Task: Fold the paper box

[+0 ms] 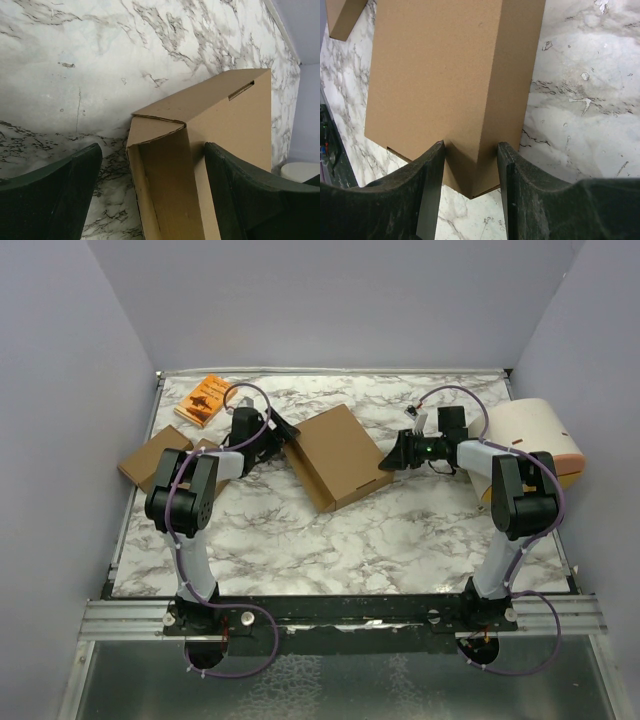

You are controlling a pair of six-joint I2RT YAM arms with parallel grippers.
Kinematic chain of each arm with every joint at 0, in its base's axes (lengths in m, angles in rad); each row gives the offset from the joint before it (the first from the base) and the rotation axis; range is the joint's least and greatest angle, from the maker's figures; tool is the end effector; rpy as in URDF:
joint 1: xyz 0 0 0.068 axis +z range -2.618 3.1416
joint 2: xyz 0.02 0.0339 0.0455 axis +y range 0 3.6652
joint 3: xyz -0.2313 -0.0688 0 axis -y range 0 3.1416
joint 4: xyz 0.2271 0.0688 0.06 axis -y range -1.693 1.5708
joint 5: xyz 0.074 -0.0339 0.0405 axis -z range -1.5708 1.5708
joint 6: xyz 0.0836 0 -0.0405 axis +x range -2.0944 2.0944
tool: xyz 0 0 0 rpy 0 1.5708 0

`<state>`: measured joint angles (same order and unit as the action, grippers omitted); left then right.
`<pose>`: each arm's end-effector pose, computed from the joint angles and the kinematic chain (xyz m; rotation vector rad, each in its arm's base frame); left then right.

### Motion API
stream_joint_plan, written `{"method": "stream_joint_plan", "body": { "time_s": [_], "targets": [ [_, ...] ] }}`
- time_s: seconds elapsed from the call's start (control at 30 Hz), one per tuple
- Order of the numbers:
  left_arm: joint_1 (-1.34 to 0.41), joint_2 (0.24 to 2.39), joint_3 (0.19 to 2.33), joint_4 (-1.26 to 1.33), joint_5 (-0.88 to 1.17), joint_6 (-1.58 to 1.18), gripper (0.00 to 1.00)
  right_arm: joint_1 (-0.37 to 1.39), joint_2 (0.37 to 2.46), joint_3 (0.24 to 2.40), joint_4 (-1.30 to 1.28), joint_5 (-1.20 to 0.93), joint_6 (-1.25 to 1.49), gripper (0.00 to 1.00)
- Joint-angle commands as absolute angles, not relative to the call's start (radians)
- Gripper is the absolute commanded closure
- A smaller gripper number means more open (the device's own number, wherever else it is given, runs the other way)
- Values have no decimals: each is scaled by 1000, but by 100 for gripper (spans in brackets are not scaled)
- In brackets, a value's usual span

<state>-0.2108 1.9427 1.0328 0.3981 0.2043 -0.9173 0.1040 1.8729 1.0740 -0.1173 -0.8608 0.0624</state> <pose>0.4137 -0.1059 0.1102 -0.6358 2.1049 -0.8769 0.3599 0.1013 0.1115 -0.4121 2.3249 1.1332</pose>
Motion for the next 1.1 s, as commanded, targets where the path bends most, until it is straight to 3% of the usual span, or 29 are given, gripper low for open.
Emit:
{"method": "stream_joint_plan", "body": {
  "time_s": [0.0, 0.13, 0.2, 0.5, 0.77, 1.07],
  "targets": [
    [-204, 1910, 1046, 329, 177, -929, 20, 121, 1931, 1061, -181, -791, 8, 56],
    [-207, 1905, 1074, 277, 164, -933, 32, 121, 1933, 1062, -181, -790, 8, 56],
    [-209, 1906, 1088, 257, 160, -940, 43, 121, 1935, 1062, -181, -792, 7, 57],
    [-221, 1915, 1139, 158, 129, -908, 44, 121, 1935, 1061, -181, -790, 6, 57],
    [-221, 1900, 1181, 93, 89, -875, 38, 121, 1940, 1063, -183, -792, 7, 57],
    [-239, 1909, 1230, 36, 58, -832, 52, 124, 1944, 1065, -184, -791, 5, 57]
  ]
}}
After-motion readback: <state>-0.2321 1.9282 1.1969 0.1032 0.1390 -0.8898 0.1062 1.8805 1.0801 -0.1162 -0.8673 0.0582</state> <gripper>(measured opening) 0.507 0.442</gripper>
